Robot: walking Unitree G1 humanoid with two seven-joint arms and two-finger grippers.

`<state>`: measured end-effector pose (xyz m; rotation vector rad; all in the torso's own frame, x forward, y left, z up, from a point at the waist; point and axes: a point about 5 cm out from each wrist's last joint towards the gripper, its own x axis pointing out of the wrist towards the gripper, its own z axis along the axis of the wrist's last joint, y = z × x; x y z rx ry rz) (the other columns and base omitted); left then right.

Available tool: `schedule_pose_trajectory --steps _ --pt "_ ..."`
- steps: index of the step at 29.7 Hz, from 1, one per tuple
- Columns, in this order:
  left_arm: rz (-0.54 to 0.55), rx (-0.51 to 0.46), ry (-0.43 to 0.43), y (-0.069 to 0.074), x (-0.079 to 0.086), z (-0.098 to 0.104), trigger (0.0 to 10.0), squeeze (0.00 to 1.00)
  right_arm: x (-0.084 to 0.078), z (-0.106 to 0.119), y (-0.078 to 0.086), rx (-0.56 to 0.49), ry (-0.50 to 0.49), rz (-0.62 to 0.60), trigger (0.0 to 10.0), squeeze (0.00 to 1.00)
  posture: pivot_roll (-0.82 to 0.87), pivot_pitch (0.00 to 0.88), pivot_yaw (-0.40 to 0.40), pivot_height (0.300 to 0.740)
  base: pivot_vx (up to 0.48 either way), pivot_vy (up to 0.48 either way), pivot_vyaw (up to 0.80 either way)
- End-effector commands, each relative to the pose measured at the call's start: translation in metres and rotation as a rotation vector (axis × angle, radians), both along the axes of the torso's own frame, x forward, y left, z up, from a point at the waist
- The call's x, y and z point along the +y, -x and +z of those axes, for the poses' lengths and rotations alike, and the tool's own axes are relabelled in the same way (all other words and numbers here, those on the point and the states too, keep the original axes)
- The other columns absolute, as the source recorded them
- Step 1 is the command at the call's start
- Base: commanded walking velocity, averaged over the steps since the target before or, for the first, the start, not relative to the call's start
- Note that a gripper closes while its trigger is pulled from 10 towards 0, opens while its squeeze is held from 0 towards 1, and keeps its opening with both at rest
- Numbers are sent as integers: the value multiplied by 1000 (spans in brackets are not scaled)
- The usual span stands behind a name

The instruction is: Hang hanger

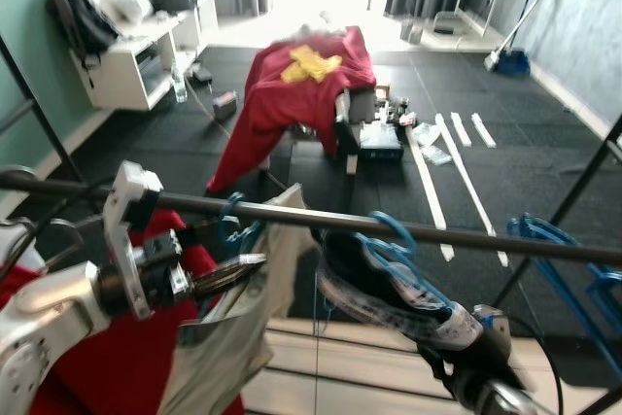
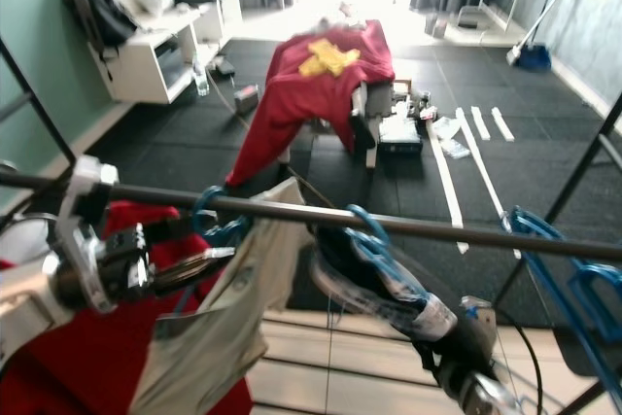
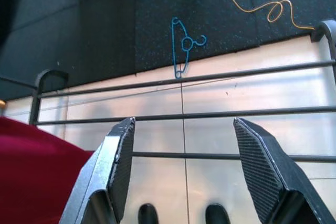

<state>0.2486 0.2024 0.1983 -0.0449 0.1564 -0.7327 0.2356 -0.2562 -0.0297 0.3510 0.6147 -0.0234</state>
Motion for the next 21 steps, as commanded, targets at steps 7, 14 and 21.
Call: schedule_pose_trajectory --steps 7,14,21 --pt "179 66 -43 7 24 -16 10000 0 3 -3 2 13 -16 -3 10000 0 -60 0 6 740 -136 95 0" --pt "223 77 -41 12 30 -23 10000 0 3 -2 2 12 -18 -2 10000 0 -59 0 3 740 -388 285 0" --pt "256 60 -11 12 31 -21 10000 0 3 -2 1 13 -16 -2 10000 0 -60 0 5 740 -234 146 0"
